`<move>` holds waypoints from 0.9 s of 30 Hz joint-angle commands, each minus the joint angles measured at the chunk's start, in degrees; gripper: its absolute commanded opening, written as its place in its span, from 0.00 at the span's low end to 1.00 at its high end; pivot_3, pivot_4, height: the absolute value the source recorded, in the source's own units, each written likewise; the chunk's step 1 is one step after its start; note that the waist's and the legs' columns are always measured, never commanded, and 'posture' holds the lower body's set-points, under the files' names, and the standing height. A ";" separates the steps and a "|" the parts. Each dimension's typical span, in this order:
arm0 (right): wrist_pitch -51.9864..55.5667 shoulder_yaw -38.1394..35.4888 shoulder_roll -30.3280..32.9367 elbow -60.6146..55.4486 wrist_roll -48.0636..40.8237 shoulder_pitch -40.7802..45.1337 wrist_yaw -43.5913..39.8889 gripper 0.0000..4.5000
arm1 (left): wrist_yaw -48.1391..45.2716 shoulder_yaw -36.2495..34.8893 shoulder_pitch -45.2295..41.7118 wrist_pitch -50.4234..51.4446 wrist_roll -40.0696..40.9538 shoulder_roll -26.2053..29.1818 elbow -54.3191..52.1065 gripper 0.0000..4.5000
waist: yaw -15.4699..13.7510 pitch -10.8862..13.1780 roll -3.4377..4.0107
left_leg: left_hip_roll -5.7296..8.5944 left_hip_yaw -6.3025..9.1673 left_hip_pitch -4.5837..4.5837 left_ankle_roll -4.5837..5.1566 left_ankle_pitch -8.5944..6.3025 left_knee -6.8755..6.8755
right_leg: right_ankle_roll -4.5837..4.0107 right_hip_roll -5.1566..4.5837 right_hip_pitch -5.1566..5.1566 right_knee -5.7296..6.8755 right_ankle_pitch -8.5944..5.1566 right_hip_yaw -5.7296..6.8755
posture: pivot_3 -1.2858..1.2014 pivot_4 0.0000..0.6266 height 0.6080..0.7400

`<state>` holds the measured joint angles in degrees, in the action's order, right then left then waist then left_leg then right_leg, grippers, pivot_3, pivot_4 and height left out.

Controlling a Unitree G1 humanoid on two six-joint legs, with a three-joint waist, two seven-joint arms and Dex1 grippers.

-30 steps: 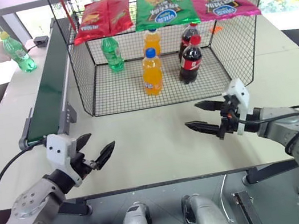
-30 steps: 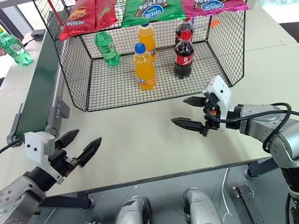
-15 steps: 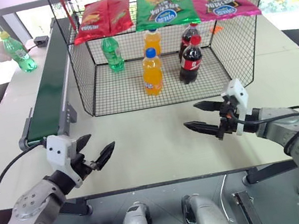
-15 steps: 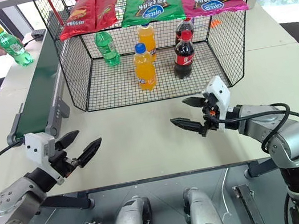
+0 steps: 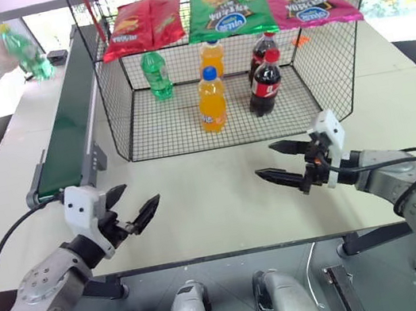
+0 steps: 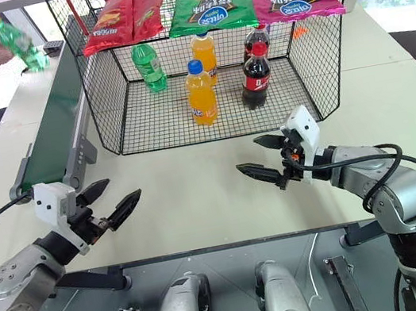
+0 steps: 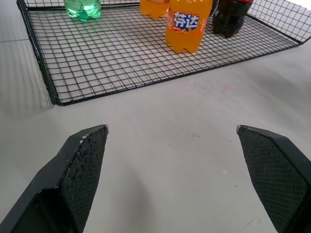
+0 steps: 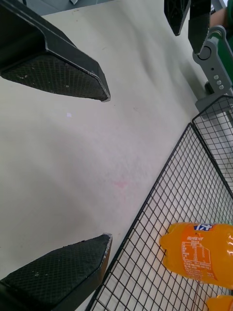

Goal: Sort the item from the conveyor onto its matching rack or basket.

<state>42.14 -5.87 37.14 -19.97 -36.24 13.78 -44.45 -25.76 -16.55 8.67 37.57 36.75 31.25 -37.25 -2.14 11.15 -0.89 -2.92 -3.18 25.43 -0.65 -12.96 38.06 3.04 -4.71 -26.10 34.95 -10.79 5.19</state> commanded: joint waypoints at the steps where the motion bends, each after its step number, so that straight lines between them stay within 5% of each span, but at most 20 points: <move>1: -0.87 -0.24 -0.17 -0.41 -0.26 1.23 -0.15 1.00 | 0.20 -0.62 -0.53 -1.69 -0.12 -0.23 -1.04 0.98 | 0.00 0.00 0.00 | 0.00 0.00 0.00 0.00 0.00 0.00 | 0.00 0.00 0.00 0.00 0.00 0.00 | 0.52 0.24 1.00; 19: -1.45 0.18 -0.12 0.02 0.32 0.88 -0.47 1.00 | 1.46 -0.08 -1.52 -2.29 -1.75 -0.90 -0.70 0.98 | 0.00 0.00 0.00 | 0.00 -0.02 0.00 0.00 0.00 0.00 | 0.00 0.00 0.00 0.00 0.00 0.00 | 0.52 0.24 1.00; 27: -0.43 -0.67 -0.02 -0.82 -2.07 6.66 -1.10 1.00 | 11.07 -9.82 -15.18 0.83 -1.18 2.24 1.66 0.98 | 0.25 0.00 0.00 | 0.01 -0.02 -0.04 0.05 0.03 0.00 | 0.00 0.03 0.04 0.03 0.01 0.00 | 0.52 0.24 1.00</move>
<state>42.10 -5.10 37.13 -18.63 -36.80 17.70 -45.49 -18.15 -22.17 -4.72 38.18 36.95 32.22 -36.32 -1.90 11.16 -0.89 -2.91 -3.20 25.39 -0.53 -12.89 38.06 3.04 -4.66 -26.07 34.98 -10.77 5.19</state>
